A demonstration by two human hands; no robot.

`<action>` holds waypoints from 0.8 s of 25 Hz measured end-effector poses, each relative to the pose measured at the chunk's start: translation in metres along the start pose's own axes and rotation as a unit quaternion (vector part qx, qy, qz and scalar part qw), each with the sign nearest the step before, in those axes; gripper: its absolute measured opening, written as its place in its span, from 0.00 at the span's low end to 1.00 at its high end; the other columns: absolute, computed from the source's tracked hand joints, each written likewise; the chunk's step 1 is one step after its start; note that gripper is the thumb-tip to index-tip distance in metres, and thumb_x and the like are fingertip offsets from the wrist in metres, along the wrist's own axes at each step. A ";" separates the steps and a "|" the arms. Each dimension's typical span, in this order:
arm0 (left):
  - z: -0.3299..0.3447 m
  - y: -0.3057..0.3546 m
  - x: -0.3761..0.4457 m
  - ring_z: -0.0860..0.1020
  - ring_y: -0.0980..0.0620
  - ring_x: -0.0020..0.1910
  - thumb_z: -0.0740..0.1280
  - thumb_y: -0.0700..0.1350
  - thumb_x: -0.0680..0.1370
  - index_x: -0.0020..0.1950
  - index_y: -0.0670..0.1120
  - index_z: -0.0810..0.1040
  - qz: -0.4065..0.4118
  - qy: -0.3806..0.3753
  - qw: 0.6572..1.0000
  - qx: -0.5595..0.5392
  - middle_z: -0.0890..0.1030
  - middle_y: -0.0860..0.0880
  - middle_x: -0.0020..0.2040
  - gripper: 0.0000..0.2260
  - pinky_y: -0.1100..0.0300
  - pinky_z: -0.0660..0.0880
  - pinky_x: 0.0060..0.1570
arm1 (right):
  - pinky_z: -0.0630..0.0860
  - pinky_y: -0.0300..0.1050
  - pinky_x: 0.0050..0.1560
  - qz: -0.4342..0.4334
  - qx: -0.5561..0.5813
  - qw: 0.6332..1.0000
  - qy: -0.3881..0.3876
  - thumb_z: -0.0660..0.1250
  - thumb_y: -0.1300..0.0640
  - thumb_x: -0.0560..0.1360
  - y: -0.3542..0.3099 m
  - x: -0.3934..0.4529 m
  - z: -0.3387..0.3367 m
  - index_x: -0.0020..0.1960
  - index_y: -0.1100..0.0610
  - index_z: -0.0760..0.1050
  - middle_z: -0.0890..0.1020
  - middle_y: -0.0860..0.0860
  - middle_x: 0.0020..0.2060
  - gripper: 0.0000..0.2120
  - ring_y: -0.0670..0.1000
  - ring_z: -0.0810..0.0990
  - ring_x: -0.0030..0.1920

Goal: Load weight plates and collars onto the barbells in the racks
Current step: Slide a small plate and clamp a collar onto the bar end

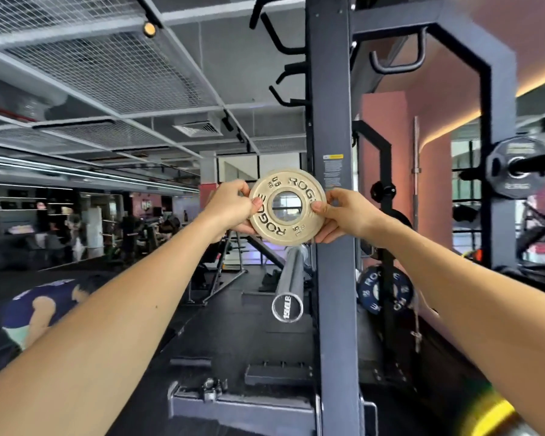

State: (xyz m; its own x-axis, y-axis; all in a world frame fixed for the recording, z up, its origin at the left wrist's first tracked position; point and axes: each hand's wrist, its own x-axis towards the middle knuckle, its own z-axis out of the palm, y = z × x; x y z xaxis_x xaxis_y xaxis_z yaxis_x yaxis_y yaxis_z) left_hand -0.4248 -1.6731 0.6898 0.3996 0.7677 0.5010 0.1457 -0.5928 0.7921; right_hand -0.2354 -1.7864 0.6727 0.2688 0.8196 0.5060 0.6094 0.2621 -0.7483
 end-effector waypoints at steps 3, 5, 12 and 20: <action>0.000 -0.009 -0.025 0.85 0.40 0.40 0.66 0.38 0.80 0.55 0.37 0.72 -0.006 -0.032 0.999 -0.011 0.82 0.38 0.50 0.07 0.46 0.83 0.41 | 0.82 0.52 0.37 0.021 -0.007 1.000 0.013 0.62 0.55 0.80 -0.004 -0.036 0.007 0.58 0.66 0.68 0.82 0.65 0.36 0.14 0.56 0.83 0.30; 0.002 -0.017 -0.040 0.85 0.40 0.39 0.66 0.38 0.80 0.55 0.37 0.72 -0.016 -0.045 0.999 -0.018 0.82 0.38 0.49 0.08 0.47 0.83 0.40 | 0.83 0.50 0.35 0.039 -0.010 0.999 0.015 0.63 0.55 0.80 -0.003 -0.054 0.013 0.55 0.64 0.68 0.82 0.62 0.33 0.12 0.55 0.83 0.30; 0.010 -0.053 -0.082 0.85 0.42 0.39 0.66 0.39 0.80 0.47 0.42 0.70 -0.062 -0.090 0.993 -0.033 0.83 0.39 0.48 0.05 0.49 0.83 0.38 | 0.84 0.50 0.36 0.098 -0.024 0.995 0.003 0.63 0.55 0.80 0.020 -0.098 0.038 0.60 0.67 0.68 0.82 0.66 0.38 0.16 0.54 0.84 0.30; 0.024 -0.100 -0.099 0.85 0.46 0.40 0.65 0.39 0.80 0.56 0.36 0.73 -0.089 -0.108 0.990 -0.017 0.83 0.42 0.48 0.08 0.51 0.83 0.36 | 0.84 0.50 0.36 0.131 -0.014 0.991 -0.015 0.64 0.56 0.80 0.060 -0.112 0.066 0.56 0.64 0.68 0.82 0.62 0.38 0.12 0.55 0.84 0.30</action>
State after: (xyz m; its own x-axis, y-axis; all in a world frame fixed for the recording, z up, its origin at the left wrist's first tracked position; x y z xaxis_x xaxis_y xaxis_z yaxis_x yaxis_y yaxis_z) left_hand -0.4571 -1.6955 0.5530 0.5555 0.7866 0.2696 0.2025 -0.4424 0.8737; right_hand -0.2782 -1.8288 0.5428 0.3993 0.8722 0.2827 0.5422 0.0240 -0.8399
